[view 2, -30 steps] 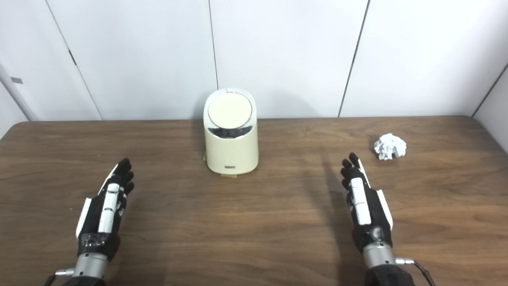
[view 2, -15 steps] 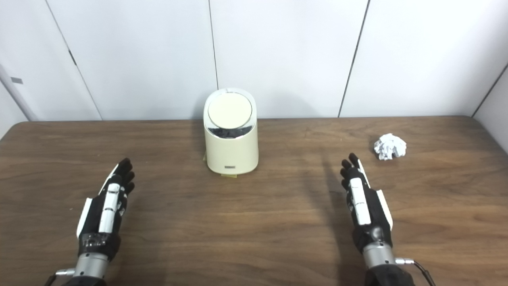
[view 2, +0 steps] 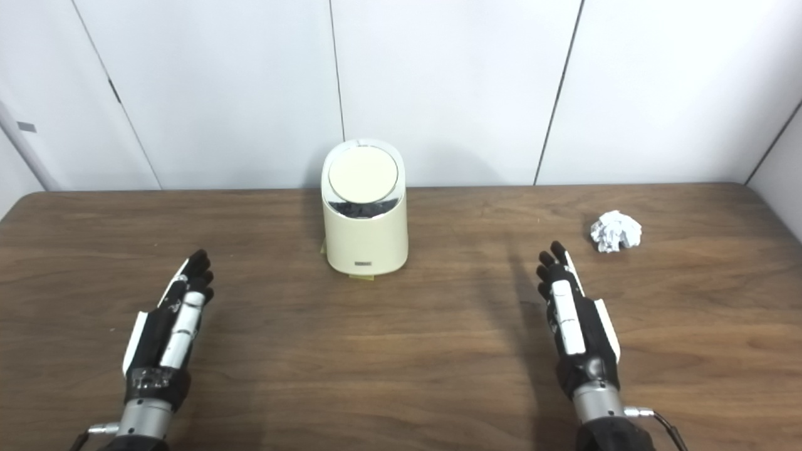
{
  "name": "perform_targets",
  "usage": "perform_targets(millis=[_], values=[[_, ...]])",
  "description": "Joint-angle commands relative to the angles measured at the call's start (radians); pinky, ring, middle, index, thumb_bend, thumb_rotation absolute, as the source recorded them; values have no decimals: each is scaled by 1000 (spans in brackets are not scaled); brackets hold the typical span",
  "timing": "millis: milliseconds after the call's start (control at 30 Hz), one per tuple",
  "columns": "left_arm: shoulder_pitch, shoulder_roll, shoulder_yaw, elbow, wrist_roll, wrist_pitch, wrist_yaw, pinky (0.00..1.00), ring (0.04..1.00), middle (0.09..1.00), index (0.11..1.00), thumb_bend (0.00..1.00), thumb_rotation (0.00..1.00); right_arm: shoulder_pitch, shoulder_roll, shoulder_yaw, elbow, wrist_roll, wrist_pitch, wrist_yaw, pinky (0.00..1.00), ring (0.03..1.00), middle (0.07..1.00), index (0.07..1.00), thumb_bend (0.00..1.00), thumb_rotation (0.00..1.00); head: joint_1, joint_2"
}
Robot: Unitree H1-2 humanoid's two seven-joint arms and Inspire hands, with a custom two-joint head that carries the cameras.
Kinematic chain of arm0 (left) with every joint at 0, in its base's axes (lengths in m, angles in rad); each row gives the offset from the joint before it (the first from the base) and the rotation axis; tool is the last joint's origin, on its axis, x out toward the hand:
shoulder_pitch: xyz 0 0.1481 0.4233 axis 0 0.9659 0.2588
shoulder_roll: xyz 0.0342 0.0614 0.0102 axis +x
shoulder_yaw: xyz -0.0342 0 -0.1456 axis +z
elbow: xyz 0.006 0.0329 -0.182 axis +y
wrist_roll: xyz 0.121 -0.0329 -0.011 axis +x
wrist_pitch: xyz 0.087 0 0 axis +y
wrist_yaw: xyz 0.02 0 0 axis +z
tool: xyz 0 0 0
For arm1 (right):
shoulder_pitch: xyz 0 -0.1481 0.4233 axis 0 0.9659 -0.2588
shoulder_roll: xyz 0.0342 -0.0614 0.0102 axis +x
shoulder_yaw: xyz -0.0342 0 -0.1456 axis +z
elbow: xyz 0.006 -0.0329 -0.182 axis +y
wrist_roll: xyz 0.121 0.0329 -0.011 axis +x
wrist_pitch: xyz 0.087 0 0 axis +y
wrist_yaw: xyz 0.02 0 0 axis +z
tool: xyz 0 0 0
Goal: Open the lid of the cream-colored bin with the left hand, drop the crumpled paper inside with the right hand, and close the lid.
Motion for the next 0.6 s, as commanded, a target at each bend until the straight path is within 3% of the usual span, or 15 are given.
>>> perform_targets(millis=[0,167,267,400,567], values=[[-27,-5,1,-84,-6,28,-3,984,969,943,969,540,419,-12,-5,-2,-25,6,-41,13,987,973,969,996,568,935,9,-21],[-110,16,5,-155,4,131,-6,1000,971,938,960,696,370,-7,-3,-2,9,9,-79,22,999,978,974,1000,556,934,12,-70],[-223,38,1,-173,34,189,-5,958,961,947,952,788,336,-6,1,-2,27,12,-97,25,1000,973,971,1000,555,925,11,-96],[-355,81,-35,-163,111,246,-19,927,937,920,929,822,318,-5,2,-1,54,5,-120,27,1000,967,968,1000,571,919,13,-120],[-509,127,-100,-113,204,316,-51,865,898,896,909,937,336,-7,0,5,76,-3,-143,30,996,965,973,1000,567,934,19,-134]])
